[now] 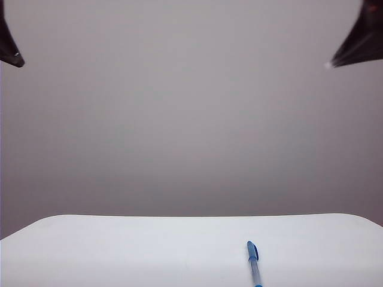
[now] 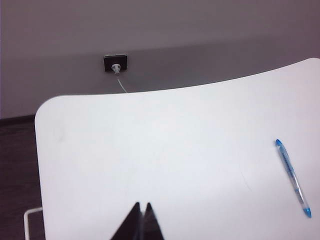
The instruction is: Pick up the pen and remove the cap.
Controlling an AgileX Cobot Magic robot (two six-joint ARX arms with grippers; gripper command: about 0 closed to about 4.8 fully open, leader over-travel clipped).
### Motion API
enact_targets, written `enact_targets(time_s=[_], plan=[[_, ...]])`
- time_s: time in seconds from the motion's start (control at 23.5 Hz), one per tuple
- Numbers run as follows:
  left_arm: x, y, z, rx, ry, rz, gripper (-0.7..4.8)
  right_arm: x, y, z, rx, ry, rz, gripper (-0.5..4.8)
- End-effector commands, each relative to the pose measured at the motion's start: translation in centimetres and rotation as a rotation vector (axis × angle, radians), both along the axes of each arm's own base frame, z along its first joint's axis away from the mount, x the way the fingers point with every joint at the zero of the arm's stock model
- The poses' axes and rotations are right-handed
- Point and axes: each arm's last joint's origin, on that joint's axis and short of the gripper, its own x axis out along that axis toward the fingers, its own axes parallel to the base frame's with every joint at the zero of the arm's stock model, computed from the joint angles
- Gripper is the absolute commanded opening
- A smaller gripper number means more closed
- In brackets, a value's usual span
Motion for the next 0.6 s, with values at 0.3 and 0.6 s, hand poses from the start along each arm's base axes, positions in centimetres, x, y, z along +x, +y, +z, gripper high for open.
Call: enact_targets(time_s=[0.3, 0.6], plan=[[2.9, -3.2, 1.2, 0.098, 0.076, -0.123, -0.05, 4.9, 5.6, -0.2, -0.19, 0.289, 0.042, -0.01], [3.4, -5.2, 0.1, 0.119, 0.121, -0.199, -0.05, 6.5, 8.8, -5.6, -0.283, 0.473, -0.043, 2.24]])
